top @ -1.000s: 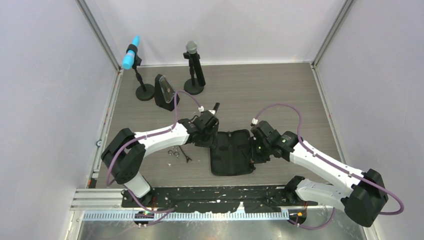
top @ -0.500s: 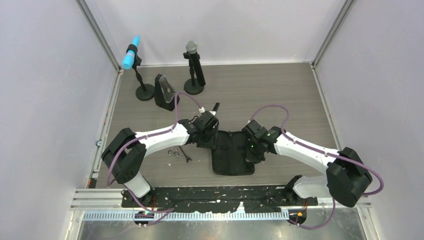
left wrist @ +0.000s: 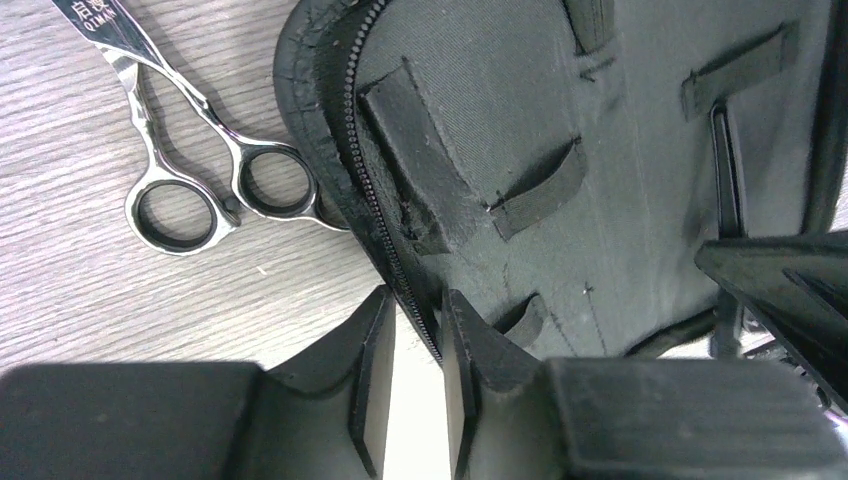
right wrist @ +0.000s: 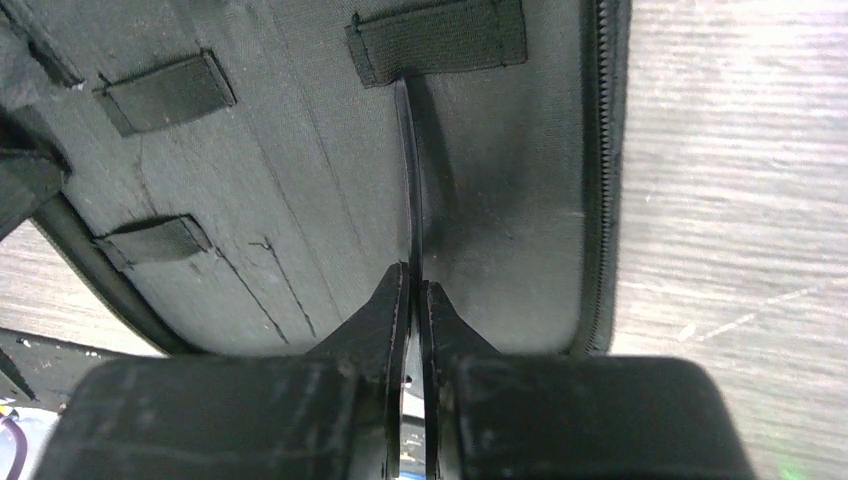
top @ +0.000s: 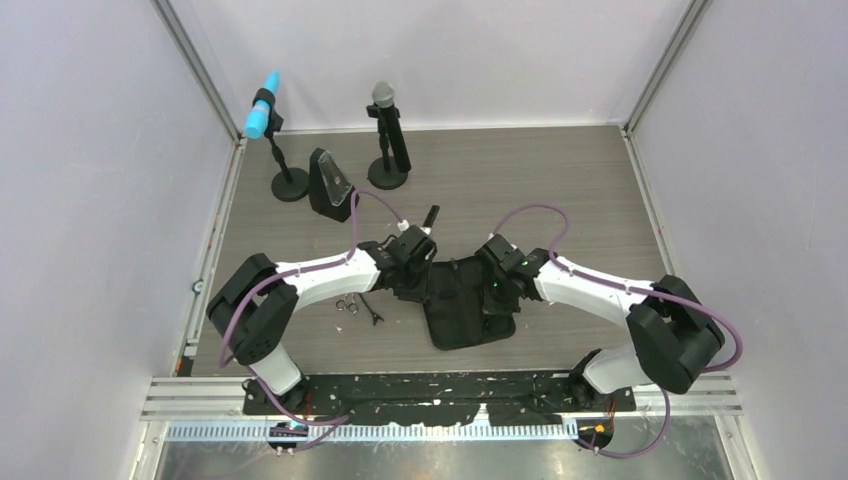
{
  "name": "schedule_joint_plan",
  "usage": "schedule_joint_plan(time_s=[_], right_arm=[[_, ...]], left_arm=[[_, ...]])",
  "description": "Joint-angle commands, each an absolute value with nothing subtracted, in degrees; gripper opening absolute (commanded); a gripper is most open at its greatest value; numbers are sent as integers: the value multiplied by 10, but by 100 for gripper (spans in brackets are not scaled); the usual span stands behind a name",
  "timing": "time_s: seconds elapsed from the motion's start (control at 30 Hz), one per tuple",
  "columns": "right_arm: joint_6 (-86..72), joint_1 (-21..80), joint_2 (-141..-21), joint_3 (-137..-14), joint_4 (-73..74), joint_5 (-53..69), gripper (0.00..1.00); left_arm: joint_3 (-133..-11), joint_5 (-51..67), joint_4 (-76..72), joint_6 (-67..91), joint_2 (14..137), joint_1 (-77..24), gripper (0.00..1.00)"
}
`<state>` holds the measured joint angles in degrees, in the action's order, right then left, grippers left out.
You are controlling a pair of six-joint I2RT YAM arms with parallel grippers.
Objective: Sort the hair-cutting tools
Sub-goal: Place the haircut tool in the hairdressing tool bag.
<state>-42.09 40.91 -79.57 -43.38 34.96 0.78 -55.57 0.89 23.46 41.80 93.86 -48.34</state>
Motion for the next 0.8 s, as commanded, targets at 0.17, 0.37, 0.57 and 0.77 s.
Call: schedule_joint_plan(time_s=[0.17, 0.37, 0.57, 0.77], right_arm=[[-346, 405, -806, -399, 193, 58, 5], [-296, 399, -777, -402, 201, 70, 5], [-263, 375, -740, -420, 276, 67, 5], [-241, 358, -716, -433, 314, 70, 5]], left_arm=[[-545, 44, 202, 426, 940, -484, 16], [-548, 29, 219, 420, 899, -483, 24], [-617, 4, 275, 376, 852, -467, 49], [-738, 30, 299, 326, 919, -449, 52]])
